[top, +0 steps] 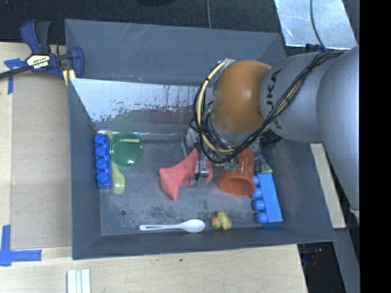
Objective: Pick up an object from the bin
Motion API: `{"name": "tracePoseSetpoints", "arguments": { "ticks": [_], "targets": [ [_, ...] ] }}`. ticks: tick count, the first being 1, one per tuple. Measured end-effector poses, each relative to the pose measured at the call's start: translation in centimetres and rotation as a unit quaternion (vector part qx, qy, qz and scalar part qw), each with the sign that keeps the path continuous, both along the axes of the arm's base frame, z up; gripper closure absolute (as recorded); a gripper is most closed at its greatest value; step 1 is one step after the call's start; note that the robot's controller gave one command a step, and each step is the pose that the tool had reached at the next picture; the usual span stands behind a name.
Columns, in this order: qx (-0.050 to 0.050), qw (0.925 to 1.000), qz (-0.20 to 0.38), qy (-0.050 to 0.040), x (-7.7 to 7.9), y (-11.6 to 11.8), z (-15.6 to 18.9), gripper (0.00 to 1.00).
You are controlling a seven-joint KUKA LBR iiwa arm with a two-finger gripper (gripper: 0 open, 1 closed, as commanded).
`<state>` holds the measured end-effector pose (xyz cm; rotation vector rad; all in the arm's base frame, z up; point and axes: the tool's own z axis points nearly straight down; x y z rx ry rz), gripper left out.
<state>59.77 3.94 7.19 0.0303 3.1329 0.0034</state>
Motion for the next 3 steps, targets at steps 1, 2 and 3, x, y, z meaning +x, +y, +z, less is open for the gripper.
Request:
{"name": "tracePoseSetpoints", "arguments": {
  "ticks": [1,2,3],
  "targets": [
    [0.002,0.9997,-0.025,-0.0053,-0.16,-0.56,0.10,0.00],
    [0.001,0.9998,-0.016,-0.0059,0.03,-0.42,0.12,0.00],
    [0.002,0.9997,-0.023,-0.0075,0.03,-0.50,0.29,0.00]
  ]
}}
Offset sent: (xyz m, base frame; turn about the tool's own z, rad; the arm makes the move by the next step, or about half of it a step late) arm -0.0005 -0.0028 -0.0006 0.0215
